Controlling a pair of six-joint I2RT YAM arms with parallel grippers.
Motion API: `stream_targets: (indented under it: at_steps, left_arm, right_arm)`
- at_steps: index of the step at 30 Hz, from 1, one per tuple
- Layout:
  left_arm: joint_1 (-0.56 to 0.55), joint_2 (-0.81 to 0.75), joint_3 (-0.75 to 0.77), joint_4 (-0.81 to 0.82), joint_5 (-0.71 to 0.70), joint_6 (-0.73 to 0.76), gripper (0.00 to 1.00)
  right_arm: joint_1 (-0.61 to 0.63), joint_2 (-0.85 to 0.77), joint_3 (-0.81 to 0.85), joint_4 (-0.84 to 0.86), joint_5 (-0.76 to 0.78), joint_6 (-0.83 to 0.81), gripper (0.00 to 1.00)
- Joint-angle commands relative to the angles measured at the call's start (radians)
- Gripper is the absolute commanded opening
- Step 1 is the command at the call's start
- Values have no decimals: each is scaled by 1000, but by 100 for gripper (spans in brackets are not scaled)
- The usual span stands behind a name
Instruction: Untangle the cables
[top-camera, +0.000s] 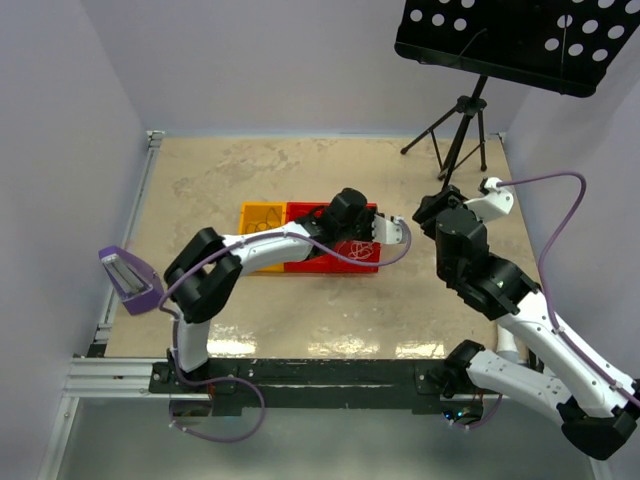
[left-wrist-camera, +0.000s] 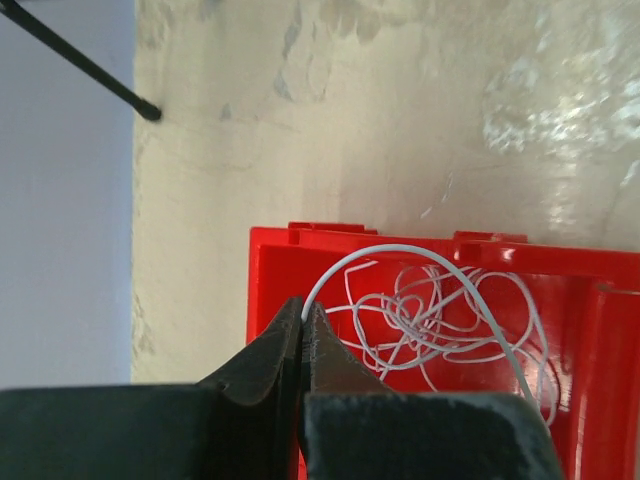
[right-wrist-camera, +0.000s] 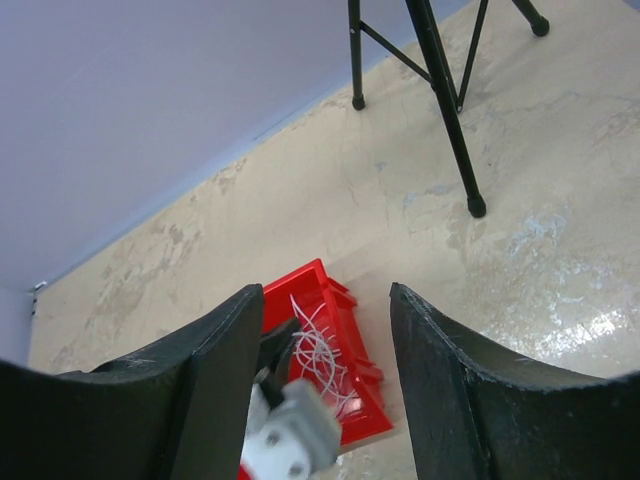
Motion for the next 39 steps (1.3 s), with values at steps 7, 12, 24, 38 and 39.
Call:
stream_targets:
  at_steps: [7,12,24,38,39]
  left_arm:
    - [40,172,238,-194,-195,-118,0]
    - [81,198,315,-280,-179,-214,5]
    - [83,93,283,-386,-21,-252,66]
    - [110,74,603,-853,143,-137,100]
    - [121,68,615,-870,147,-143,100]
  right_arm:
    - [-8,8,30,10,12,-14,58]
    - [-8,-1,29,3,3,-14,58]
    - [-9,33,-27,0,-54,23,60]
    - [-11,66,15,-29,-83,24,63]
    - [-11,66,18,-32,-84,26,63]
